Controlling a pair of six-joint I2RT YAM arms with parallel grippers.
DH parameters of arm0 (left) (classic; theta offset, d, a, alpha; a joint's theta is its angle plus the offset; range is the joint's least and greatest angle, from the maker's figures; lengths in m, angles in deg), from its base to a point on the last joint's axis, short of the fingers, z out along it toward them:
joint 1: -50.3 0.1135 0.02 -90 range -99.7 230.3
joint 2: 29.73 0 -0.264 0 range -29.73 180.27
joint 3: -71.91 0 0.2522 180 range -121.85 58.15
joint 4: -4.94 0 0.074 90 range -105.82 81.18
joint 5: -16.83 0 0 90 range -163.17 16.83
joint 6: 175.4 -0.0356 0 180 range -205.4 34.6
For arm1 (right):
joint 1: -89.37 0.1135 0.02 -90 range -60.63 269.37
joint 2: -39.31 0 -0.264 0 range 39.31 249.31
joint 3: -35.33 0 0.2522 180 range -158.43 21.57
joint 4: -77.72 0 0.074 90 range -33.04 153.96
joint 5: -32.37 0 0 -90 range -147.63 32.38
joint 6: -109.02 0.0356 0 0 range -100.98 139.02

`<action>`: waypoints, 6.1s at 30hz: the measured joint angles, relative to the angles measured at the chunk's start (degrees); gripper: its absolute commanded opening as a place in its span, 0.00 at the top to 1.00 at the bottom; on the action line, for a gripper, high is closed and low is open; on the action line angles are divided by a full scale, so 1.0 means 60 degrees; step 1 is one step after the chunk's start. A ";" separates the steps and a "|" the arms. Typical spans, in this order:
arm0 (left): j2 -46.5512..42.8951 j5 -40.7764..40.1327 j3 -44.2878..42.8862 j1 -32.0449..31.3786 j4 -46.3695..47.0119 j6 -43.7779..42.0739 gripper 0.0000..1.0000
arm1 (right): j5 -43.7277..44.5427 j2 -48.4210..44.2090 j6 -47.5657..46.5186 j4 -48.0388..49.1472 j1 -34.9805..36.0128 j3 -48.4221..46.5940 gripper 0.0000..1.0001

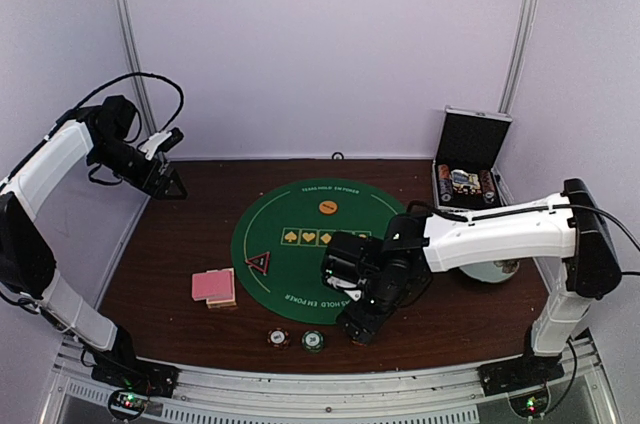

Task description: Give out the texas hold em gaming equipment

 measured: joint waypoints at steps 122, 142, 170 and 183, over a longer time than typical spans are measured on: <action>-0.0007 -0.0135 -0.0044 0.0000 -0.0208 -0.0248 0.03 | 0.1107 0.8051 -0.1759 0.0015 -0.5552 -1.0932 0.21; -0.0379 -0.0058 -0.0026 0.0000 -0.0219 -0.0244 0.02 | 0.1468 0.0273 0.0532 -0.0215 -0.0444 -0.0670 0.08; -0.0379 -0.0076 -0.0022 0.0000 -0.0441 -0.0423 0.02 | 0.0211 0.1228 0.0947 -0.0084 0.0047 -0.0390 0.28; -0.0379 -0.0138 -0.0026 0.0000 -0.0448 -0.0426 0.03 | 0.0066 0.1388 0.0940 0.0168 0.0047 -0.0313 0.45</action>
